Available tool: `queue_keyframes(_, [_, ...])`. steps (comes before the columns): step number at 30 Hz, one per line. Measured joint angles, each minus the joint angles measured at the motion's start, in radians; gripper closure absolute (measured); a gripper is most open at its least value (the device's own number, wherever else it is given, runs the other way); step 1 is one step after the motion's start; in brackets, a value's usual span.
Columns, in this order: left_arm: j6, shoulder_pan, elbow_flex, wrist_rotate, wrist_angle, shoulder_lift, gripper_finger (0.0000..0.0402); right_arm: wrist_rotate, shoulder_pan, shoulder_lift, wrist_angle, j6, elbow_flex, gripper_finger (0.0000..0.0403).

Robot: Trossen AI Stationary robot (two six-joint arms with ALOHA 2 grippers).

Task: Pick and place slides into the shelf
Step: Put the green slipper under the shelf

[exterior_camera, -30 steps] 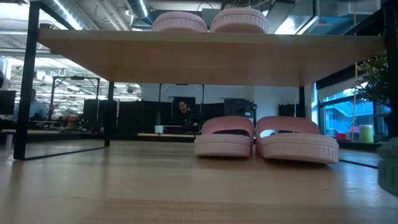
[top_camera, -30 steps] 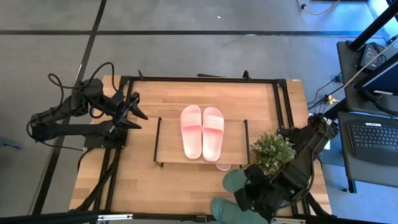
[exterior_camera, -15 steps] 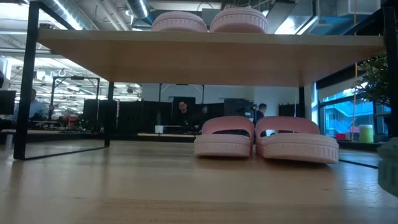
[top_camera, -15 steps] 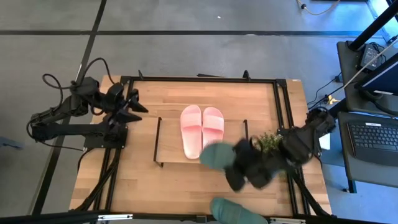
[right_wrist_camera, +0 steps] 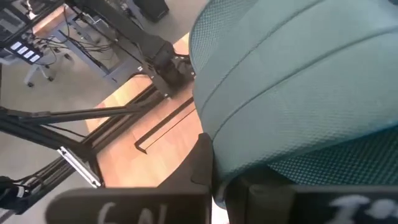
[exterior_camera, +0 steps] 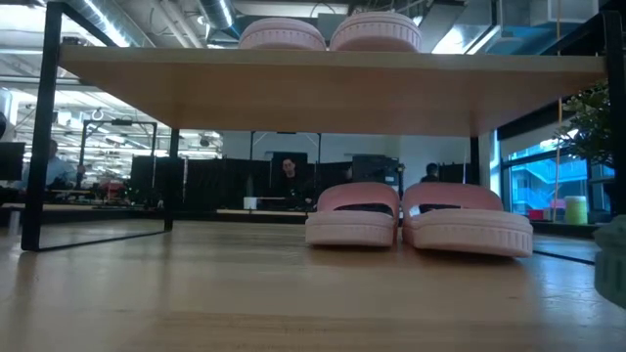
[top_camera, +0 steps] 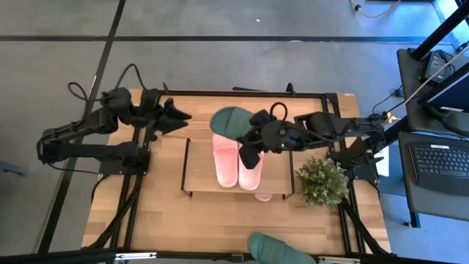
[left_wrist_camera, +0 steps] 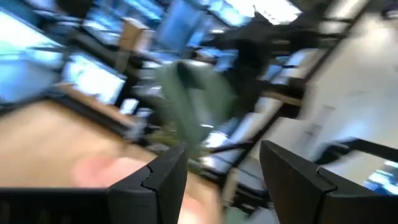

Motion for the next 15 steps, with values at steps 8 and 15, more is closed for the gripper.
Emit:
queue_keyframes(8, [0.042,0.055,-0.001,-0.083,0.011,0.070,0.0211,0.000,-0.041,0.015,0.005,-0.052,-0.001,0.0388])
queue_keyframes(15, [0.076,0.064,-0.001,-0.079,0.012,0.101,0.0211,-0.003,-0.052,0.042,0.008,-0.083,-0.001,0.0388])
